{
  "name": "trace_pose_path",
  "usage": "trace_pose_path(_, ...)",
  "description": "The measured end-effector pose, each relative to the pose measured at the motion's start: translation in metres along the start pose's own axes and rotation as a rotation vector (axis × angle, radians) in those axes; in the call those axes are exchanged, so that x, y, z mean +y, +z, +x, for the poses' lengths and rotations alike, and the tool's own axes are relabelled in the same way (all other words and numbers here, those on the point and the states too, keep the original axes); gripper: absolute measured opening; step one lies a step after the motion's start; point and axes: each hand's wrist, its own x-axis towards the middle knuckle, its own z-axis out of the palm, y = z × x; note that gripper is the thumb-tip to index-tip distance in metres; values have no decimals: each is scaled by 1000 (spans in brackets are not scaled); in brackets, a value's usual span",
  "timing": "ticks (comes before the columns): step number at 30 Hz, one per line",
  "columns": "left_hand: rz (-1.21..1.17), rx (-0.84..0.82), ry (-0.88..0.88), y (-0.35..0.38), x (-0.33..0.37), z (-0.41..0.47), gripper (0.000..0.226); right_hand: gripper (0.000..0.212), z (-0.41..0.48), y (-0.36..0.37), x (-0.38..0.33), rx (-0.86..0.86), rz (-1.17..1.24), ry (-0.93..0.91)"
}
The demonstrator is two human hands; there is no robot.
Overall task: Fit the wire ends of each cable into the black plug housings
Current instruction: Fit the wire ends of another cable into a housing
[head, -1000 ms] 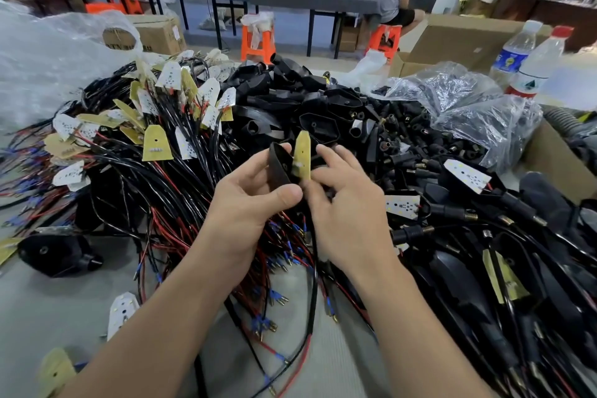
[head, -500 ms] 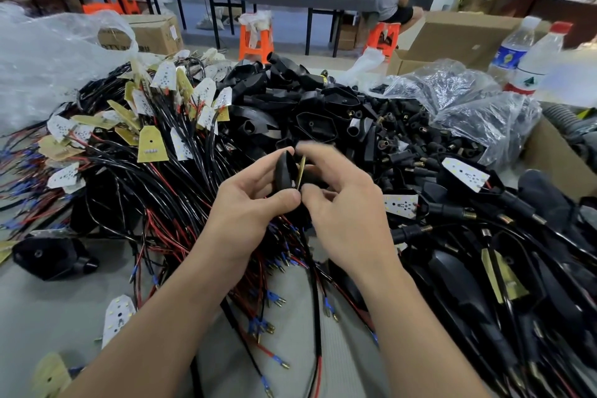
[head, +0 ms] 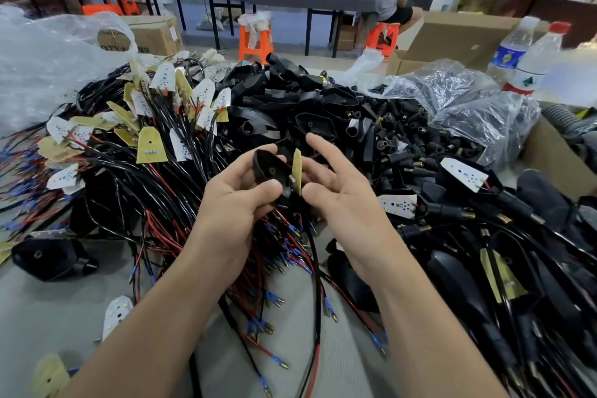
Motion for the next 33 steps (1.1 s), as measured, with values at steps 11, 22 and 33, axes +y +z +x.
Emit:
trace_pose_path(11,67,-187,13,1,1,-5,54,15,1,10,12,289,-150,-160)
trace_pose_path(22,100,103,94,8,2,-5,35,32,3,8,13,179,-102,98)
trace_pose_path(33,-192,440,53,-14,17,8,23,8,-4,-17,-1,-103,-600,161)
